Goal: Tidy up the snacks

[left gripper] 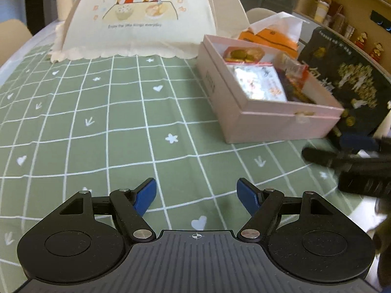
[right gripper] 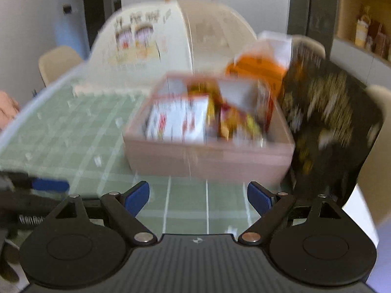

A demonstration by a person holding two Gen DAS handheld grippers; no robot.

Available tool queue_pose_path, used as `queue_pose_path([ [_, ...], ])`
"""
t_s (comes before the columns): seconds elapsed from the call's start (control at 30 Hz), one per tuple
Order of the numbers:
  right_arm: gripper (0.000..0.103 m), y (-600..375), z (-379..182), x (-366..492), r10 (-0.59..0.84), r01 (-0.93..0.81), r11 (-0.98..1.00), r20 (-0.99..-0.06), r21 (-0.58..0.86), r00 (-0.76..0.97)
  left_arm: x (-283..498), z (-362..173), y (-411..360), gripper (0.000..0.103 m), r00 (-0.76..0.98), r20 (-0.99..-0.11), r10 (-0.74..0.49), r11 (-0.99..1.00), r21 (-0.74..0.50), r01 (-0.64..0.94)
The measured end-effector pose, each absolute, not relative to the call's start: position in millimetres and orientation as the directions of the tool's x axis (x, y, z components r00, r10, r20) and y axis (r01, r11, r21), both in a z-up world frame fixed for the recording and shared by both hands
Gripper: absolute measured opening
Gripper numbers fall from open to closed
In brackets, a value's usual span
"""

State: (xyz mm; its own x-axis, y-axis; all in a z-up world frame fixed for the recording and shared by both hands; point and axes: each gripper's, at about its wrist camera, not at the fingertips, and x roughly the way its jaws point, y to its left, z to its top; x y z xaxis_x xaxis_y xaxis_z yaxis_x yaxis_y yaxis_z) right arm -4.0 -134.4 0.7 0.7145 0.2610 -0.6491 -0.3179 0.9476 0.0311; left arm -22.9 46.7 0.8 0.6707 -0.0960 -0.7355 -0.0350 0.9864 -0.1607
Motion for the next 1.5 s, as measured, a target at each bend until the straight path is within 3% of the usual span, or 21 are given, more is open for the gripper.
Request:
queue_pose_path([
  [0.23,0.089,-127.1,-35.4,12.1,0.194,-0.251,0.968,-0.685,0.017,0.702,-19.5,-13.1,24.9,0.083,0.756,-0.655,0.012,1.000,0.007,-0.010],
  [0.37,0.103,-136.5,-42.9,16.6,0.166,-0.196,0.980,-0.672,0.032,0.722,-17.1,-15.5,22.9,0.083,0.769,-0.639,0.028,0.999,-0.001,-0.037],
  [0.77,0.103,-144.0,-53.6,4.5,0.153,-0.164,0.986,-0.594,0.036,0.790,-17.7,-18.7,20.3,0.086,0.793,-0.608,0.043,0.999,0.007,-0.048],
  [1.5,0.103,-144.3,-52.8,4.3,0.155,-0.163,0.986,-0.594,0.040,0.790,-16.0,-19.2,20.8,0.087,0.792,-0.609,0.041,0.999,0.003,-0.049],
])
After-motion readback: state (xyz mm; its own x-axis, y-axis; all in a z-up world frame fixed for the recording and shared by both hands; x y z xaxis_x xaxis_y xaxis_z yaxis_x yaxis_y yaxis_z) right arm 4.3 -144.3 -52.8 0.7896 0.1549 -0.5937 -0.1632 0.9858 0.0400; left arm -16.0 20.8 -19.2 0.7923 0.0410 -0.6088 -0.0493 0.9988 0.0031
